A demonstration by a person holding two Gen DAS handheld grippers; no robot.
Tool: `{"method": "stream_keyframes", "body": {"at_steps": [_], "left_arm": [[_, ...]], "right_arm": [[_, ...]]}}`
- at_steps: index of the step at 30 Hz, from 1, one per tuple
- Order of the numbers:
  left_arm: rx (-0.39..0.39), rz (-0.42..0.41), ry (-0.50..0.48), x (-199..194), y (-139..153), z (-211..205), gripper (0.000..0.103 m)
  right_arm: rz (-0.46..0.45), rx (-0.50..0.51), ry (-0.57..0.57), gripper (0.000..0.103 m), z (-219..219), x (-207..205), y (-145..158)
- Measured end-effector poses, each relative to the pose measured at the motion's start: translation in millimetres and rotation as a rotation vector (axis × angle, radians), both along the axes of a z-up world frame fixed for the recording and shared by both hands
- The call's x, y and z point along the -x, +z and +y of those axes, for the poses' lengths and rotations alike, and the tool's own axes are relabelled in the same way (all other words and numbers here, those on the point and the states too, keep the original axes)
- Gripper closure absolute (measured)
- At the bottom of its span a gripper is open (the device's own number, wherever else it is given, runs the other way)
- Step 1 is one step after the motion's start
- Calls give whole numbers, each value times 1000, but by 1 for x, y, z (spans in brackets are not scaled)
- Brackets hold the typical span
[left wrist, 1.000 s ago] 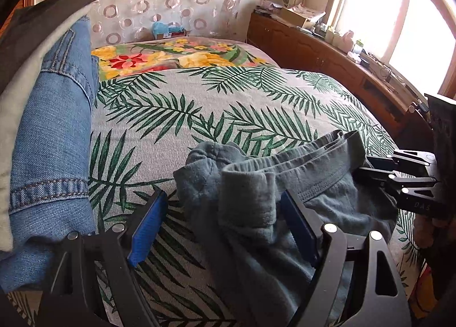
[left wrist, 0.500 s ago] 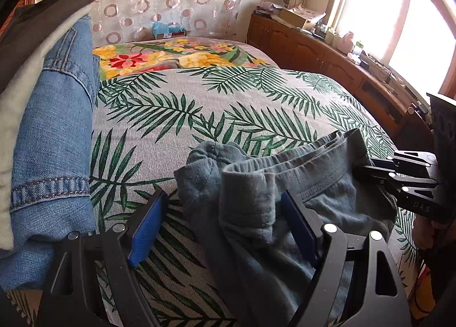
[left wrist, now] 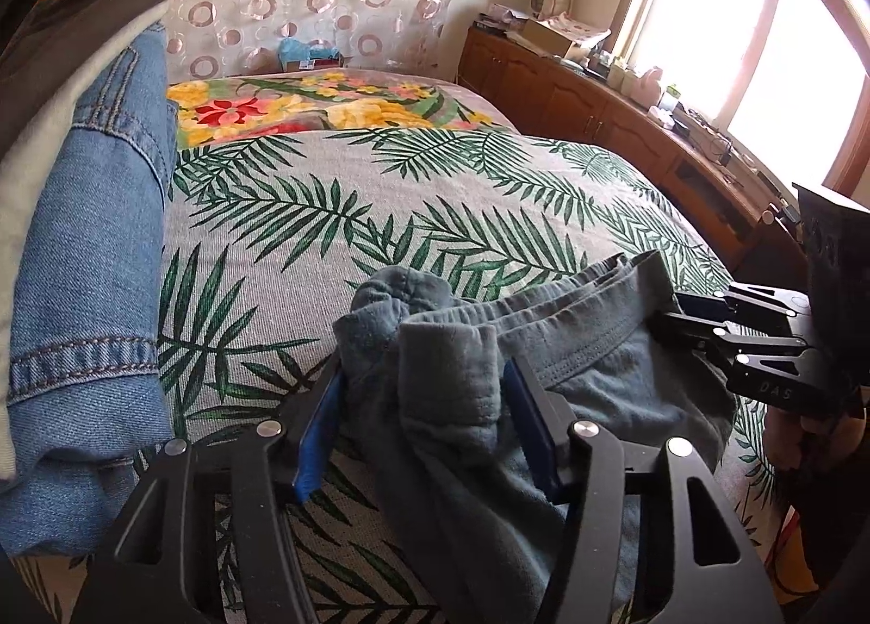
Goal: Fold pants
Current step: 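Grasp the folded shorts' edge with the right gripper while the left gripper grasps beside it, then lift the folded shorts off the bed with both grippers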
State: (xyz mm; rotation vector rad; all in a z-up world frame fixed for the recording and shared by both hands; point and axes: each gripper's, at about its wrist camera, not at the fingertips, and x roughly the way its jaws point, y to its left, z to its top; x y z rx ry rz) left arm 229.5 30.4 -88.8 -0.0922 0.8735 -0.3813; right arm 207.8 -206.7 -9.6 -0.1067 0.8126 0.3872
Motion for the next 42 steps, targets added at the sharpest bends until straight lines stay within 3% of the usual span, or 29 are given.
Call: {"method": "stream_keyframes", "body": {"at_steps": [3, 7, 8, 10, 14, 32, 42], "left_arm": [[-2, 0, 4, 0, 0, -1, 44], [30, -7, -23, 2, 3, -4, 79], [23, -11, -26, 2, 4, -5, 82], [21, -31, -29, 6, 9, -7, 86], [40, -82, -24, 20, 26, -7, 87], [25, -362, -15, 77, 126, -6, 87], [14, -444, 6, 90, 153, 4, 87]], "right_arm": [[13, -22, 6, 72, -2, -3, -1], [23, -67, 10, 73, -7, -5, -3], [23, -72, 18, 83, -8, -5, -3], [42, -115, 49, 89, -10, -5, -4], [0, -101, 44, 90, -10, 4, 2], [-326, -105, 60, 90, -23, 93, 102], [-412, -101, 85, 90, -25, 115, 116]]}}
